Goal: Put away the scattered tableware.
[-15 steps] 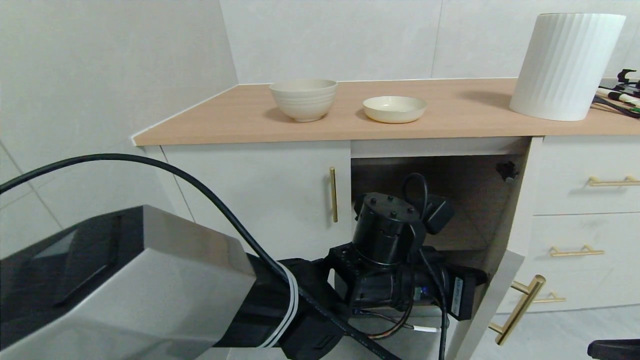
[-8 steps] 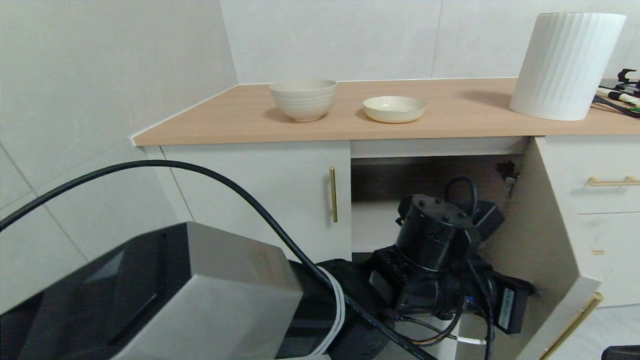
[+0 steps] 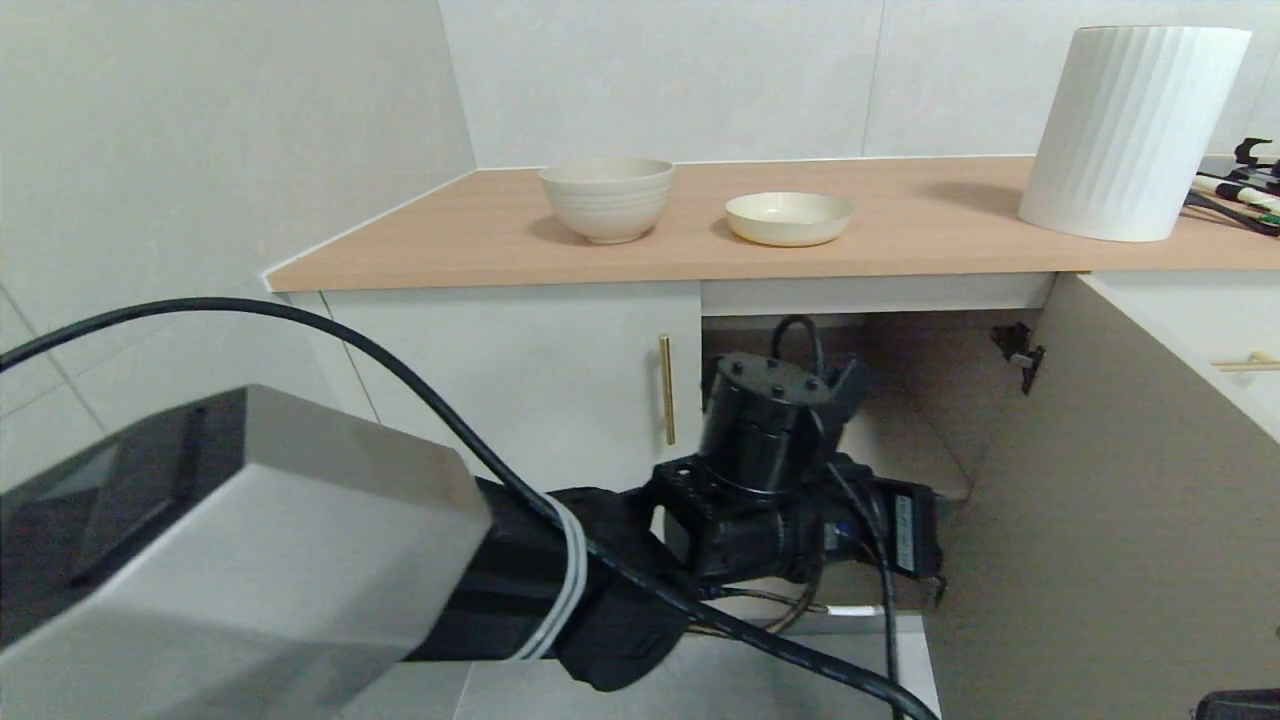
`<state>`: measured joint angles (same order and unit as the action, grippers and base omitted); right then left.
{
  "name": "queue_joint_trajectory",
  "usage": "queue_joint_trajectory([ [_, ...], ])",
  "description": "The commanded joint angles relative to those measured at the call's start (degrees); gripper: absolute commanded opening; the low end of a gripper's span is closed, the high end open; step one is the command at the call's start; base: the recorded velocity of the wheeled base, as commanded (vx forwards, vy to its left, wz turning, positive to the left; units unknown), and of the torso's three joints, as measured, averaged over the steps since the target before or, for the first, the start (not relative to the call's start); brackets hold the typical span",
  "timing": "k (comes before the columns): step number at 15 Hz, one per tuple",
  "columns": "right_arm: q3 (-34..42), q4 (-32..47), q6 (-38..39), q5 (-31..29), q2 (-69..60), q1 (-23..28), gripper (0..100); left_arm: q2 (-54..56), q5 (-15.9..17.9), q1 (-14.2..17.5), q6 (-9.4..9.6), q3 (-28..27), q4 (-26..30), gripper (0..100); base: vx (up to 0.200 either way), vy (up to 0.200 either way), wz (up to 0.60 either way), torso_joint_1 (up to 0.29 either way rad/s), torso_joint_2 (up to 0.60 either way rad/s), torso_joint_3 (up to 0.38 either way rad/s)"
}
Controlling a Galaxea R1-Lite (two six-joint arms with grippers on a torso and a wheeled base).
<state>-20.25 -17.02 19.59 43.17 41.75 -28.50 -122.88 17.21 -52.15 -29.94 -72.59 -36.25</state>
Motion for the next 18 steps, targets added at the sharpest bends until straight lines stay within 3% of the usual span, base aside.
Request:
queue_joint_trajectory([
  [1, -1.9, 0.0, 0.0, -0.7, 4.9, 0.0, 100, 8.0, -0.4, 7.1, -0.03, 9.3, -4.5, 0, 0.0, 0.0, 0.0, 0.0, 0.0, 0.0],
  [3, -5.5, -0.2, -0.1, -3.0, 11.2, 0.0, 100, 13.5, -0.4, 12.4, -0.03, 17.0, -7.4, 0, 0.0, 0.0, 0.0, 0.0, 0.0, 0.0],
  [5, -11.7, -1.2, -0.1, -4.0, 19.9, 0.0, 100, 19.6, -0.3, 16.9, 1.2, 24.3, -9.5, 0, 0.0, 0.0, 0.0, 0.0, 0.0, 0.0],
  [6, -14.5, -0.6, -0.1, -4.4, 24.1, 0.0, 100, 22.2, -0.3, 18.7, 3.13, 27.2, -9.7, 0, 0.0, 0.0, 0.0, 0.0, 0.0, 0.0],
  [8, -16.2, 0.1, -0.2, -4.7, 30.1, 0.2, 100, 26.3, -0.3, 21.8, 9.37, 32.1, -9.7, 0, 0.0, 0.0, 0.0, 0.0, 0.0, 0.0],
  [10, -22.7, 0.6, -2.4, -4.8, 36.1, 2.5, 100, 30.4, -0.2, 23.3, 13.24, 34.6, -9.4, 0, 0.0, 0.0, 0.0, 0.0, 0.0, 0.0],
  [12, -26.9, 2.5, -4.6, -5.7, 40.8, 2.5, 100, 32.0, -0.2, 23.6, 13.86, 34.9, -9.3, 0, 0.0, 0.0, 0.0, 0.0, 0.0, 0.0],
  [15, -27.5, 2.6, -9.4, -20.8, 44.4, 0.2, 100, 31.7, -0.2, 24.6, 15.17, 34.6, -9.2, 0, 0.0, 0.0, 0.0, 0.0, 0.0, 0.0],
  [16, -27.6, 2.5, -9.3, -23.7, 44.1, -0.8, 100, 31.5, -0.2, 24.6, 15.26, 34.6, -9.1, 100, 0.0, 0.0, 0.0, 0.0, 0.0, 0.0],
  [18, -27.8, 2.4, -9.2, -25.0, 41.8, -1.6, 100, 32.3, -0.2, 25.2, 15.26, 34.2, -9.1, 100, 0.0, 0.0, 0.0, 0.0, 0.0, 0.0],
])
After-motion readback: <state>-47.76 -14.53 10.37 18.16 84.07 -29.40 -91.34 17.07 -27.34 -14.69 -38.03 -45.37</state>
